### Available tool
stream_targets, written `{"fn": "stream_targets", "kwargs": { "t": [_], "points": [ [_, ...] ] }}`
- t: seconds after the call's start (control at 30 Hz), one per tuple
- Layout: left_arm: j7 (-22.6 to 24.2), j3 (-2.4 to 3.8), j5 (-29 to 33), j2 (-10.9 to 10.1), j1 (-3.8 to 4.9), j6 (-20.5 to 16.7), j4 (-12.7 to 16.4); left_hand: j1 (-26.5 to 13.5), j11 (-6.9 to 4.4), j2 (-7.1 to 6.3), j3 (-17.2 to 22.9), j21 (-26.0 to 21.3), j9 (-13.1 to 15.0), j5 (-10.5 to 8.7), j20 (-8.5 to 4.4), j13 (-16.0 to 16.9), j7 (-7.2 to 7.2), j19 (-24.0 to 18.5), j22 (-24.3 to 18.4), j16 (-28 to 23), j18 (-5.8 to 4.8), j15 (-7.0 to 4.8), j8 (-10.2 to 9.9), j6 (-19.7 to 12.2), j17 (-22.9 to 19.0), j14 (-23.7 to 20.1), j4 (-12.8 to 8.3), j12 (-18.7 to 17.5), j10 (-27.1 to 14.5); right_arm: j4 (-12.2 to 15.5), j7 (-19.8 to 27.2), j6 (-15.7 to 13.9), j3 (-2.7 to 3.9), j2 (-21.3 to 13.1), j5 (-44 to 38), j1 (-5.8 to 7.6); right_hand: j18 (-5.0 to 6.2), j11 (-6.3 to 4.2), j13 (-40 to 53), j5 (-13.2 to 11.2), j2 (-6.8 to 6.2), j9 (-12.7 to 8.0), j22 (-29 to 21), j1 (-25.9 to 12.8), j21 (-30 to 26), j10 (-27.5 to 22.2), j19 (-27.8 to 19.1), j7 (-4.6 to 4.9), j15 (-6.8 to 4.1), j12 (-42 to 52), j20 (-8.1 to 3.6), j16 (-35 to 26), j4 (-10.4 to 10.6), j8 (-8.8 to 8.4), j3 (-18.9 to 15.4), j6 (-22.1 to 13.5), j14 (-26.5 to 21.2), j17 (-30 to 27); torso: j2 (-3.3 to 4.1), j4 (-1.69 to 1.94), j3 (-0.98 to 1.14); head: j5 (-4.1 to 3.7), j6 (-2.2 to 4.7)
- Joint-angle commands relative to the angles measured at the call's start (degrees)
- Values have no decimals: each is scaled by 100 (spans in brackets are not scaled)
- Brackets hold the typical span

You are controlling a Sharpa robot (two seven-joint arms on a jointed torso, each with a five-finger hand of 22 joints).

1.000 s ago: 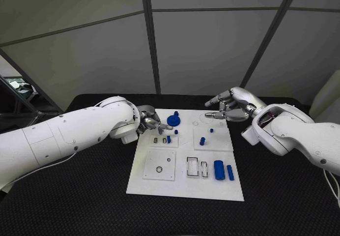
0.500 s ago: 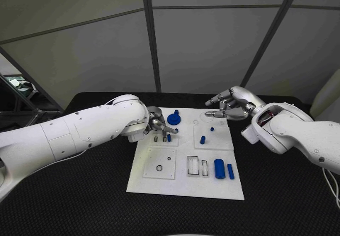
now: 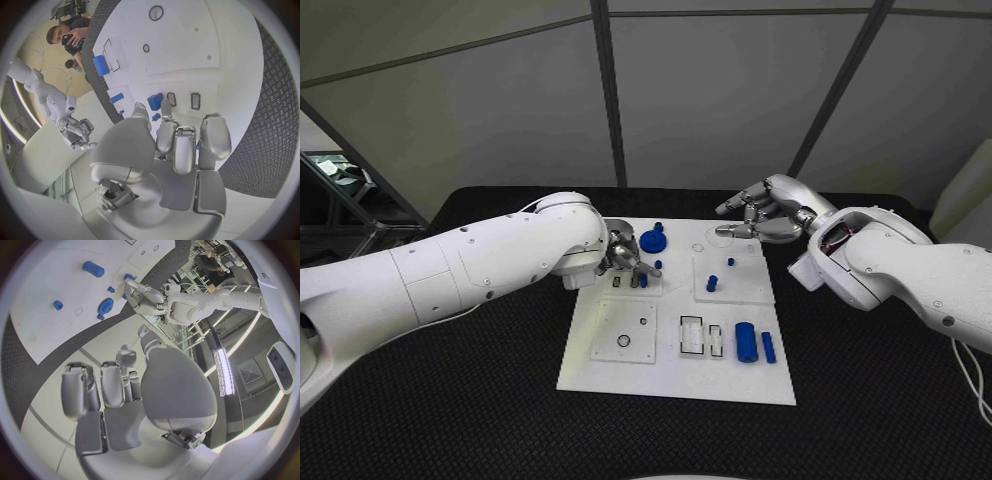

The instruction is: Assemble the parts on the task board

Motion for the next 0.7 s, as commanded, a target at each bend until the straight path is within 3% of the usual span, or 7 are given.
{"fn": "stream_targets", "kwargs": {
  "t": [0.03,0.1,0.2,0.37,0.47,0.6,0.7],
  "points": [
    [-67,1,-46,3,13,118,-3,92,-20,40,-6,24,56,24,4,181,15,-30,9,-21,24,-12,-36,-34,1215,518,-28,-30,-5,-2,-15,50,6,4,-28,13,74,-16,-8,28,16,-9,489,-38,-31,36,10,1,-48,23,-35,-40,-42,-12,-5,47,142,-5,-2,2,-3,-3,-8],
    [-68,1,-46,-5,14,114,-6,172,-20,94,12,24,131,40,5,202,17,-38,13,-20,26,-11,-64,-31,1217,519,-55,-41,0,-6,-26,54,6,6,-35,13,74,-16,-8,28,16,-9,489,-38,-31,36,10,1,-48,23,-35,-40,-42,-12,-5,47,142,-5,-2,1,-3,-6,-14],
    [-65,1,-46,-14,17,105,-9,328,-27,157,54,26,241,270,5,237,2,-44,25,-17,27,-17,-103,-24,1224,521,-129,-50,10,-13,-40,63,5,10,-42,13,74,-16,-8,28,16,-9,489,-38,-31,36,10,1,-48,23,-35,-40,-42,-12,-5,47,142,-5,-1,3,-6,-11,-24],
    [-46,1,-46,-18,23,121,8,578,-48,244,136,22,380,476,-5,281,-21,-59,27,-6,30,-31,-166,-18,1241,526,-286,-65,23,-28,-53,82,5,24,-46,13,75,-17,5,40,21,-12,484,-54,-35,52,9,0,-49,40,-37,-47,-43,-19,-6,52,143,-11,-3,2,-4,-11,-39],
    [-25,1,-44,-18,24,117,21,800,-66,317,233,20,455,807,-20,302,-42,-66,32,1,32,-48,-222,-29,1251,529,-438,-84,27,-35,-57,88,5,30,-47,12,75,-17,5,40,21,-12,484,-54,-35,52,9,0,-49,40,-37,-47,-43,-19,-6,52,143,-11,-3,3,-4,-14,-49],
    [18,1,28,-33,25,48,37,1152,-89,433,443,21,583,1424,-45,340,-60,-72,47,18,33,-71,-301,-56,1274,536,-694,-100,36,-55,-61,94,5,41,-47,12,75,-18,6,48,32,-12,485,-54,-36,57,11,-1,-50,44,-38,-47,-47,-21,-1,56,145,-8,-4,5,-3,-15,-56],
    [48,1,141,-63,25,-6,63,1378,-92,496,628,2,721,1560,-47,373,-61,-102,21,57,36,-67,-295,-57,1321,550,-902,-89,53,-69,-62,99,5,48,-48,12,75,-18,6,48,32,-12,485,-54,-36,57,11,-1,-50,44,-38,-47,-47,-21,-1,56,145,-8,-6,8,-3,-14,-64]
  ]
}}
